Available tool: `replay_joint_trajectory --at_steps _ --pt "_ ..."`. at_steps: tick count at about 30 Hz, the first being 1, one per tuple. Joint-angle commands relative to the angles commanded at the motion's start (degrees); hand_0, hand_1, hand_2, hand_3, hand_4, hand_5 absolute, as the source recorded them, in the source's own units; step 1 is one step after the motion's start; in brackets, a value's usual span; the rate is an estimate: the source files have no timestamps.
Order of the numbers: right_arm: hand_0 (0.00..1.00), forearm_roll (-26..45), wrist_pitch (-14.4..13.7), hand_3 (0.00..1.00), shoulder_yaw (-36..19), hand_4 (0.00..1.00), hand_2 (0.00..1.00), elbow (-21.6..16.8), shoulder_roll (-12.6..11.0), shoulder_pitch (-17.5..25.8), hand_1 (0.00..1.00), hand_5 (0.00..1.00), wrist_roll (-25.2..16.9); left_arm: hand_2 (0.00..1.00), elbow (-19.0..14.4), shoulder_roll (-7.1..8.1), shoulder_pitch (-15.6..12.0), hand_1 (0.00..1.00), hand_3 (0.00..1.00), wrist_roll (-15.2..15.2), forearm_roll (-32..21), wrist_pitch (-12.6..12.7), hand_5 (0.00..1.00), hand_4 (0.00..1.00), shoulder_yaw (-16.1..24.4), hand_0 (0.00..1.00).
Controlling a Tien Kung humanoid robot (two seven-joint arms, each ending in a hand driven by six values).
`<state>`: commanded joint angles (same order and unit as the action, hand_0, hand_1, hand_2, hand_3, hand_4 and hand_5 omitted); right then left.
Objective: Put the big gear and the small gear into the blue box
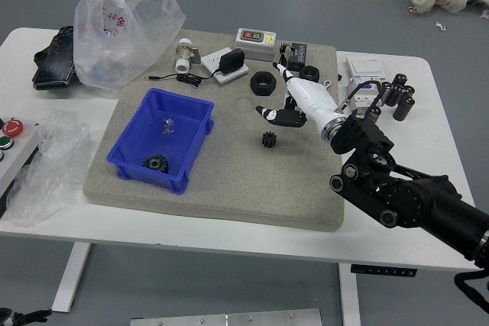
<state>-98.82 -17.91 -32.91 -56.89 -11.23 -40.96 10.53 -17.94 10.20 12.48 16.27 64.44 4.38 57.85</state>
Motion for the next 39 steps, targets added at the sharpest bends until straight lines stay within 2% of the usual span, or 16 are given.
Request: replay_joint_trajectory --at_steps 3,4,9,10,15,16,21,22,27,28,33,34,38,39 --pt "0.768 -0.8 0.8 0.998 1.0 0.998 0.445 0.0 0.0 0.0 0.347 0.907 0.9 0.267 0.0 -0.01 0.0 0.238 0.565 0.1 0.1 0.0 0.455 0.692 0.1 0.589" --pt "0.796 -0.9 1.1 0.998 1.4 0.998 0.706 0.1 0.0 0.0 0.489 0.858 1.1 0.268 0.0 -0.02 0.0 0.238 0.565 0.1 0.1 0.0 0.454 0.693 0.1 0.589" --pt "0.796 -1.7 2.5 0.998 5.0 0.998 0.706 0.8 0.5 0.1 0.489 0.858 2.7 0.268 0.0 -0.1 0.0 0.238 0.565 0.2 0.2 -0.1 0.454 0.693 0.2 0.589" --pt "0.804 -2.0 2.6 0.935 5.8 0.998 0.732 0.9 0.6 0.1 0.569 0.636 3.1 0.269 0.0 -0.11 0.0 0.239 0.566 0.3 0.2 -0.1 0.457 0.694 0.2 0.589" --pt "0.804 -2.9 2.0 0.935 7.9 0.998 0.732 0.7 0.8 0.3 0.569 0.636 4.0 0.269 0.0 -0.11 0.0 0.239 0.566 0.3 0.2 -0.1 0.457 0.694 0.2 0.589" --pt "0.788 -3.0 1.8 0.711 8.2 0.788 0.71 0.7 0.8 0.3 0.625 0.185 4.1 0.269 0.0 -0.11 0.0 0.239 0.566 0.3 0.2 -0.1 0.458 0.694 0.2 0.589" --pt "0.788 -3.2 0.9 0.711 9.8 0.788 0.71 0.7 1.0 0.3 0.625 0.185 4.5 0.269 0.0 -0.14 0.1 0.239 0.566 0.3 0.2 -0.1 0.458 0.694 0.2 0.589" --pt "0.757 -3.2 0.8 0.636 10.1 0.613 0.594 0.8 1.0 0.3 0.561 0.072 4.6 0.271 0.0 -0.14 0.1 0.239 0.565 0.3 0.2 -0.1 0.458 0.693 0.2 0.589" --pt "0.757 -2.8 0.6 0.636 11.8 0.613 0.594 2.0 1.3 0.3 0.561 0.072 4.8 0.271 0.0 -0.19 0.0 0.239 0.565 0.3 0.1 -0.2 0.458 0.693 0.1 0.589" --pt "0.746 -2.6 0.5 0.6 12.2 0.583 0.544 2.3 1.4 0.3 0.528 0.002 4.9 0.271 0.0 -0.2 0.0 0.24 0.565 0.3 0.1 -0.2 0.459 0.693 0.1 0.59" --pt "0.746 -2.7 0.1 0.6 12.9 0.583 0.544 2.7 1.4 0.4 0.528 0.002 4.9 0.271 -0.1 -0.22 0.0 0.24 0.565 0.2 -0.1 -0.3 0.459 0.693 0.1 0.59" --pt "0.711 -2.8 0.0 0.516 12.9 0.412 0.454 2.6 1.3 0.4 0.481 0.002 4.9 0.272 -0.1 -0.22 0.0 0.241 0.565 0.2 -0.2 -0.3 0.461 0.693 0.1 0.59" --pt "0.711 -3.8 -0.8 0.516 12.4 0.412 0.454 1.6 1.0 0.2 0.481 0.002 4.7 0.272 -0.1 -0.24 0.0 0.241 0.565 0.0 -0.3 -0.3 0.461 0.693 0.0 0.59" --pt "0.694 -4.0 -0.9 0.477 12.3 0.292 0.41 1.2 0.8 0.1 0.45 0.002 4.6 0.273 -0.1 -0.25 0.0 0.24 0.566 0.0 -0.4 -0.2 0.462 0.693 -0.1 0.59"
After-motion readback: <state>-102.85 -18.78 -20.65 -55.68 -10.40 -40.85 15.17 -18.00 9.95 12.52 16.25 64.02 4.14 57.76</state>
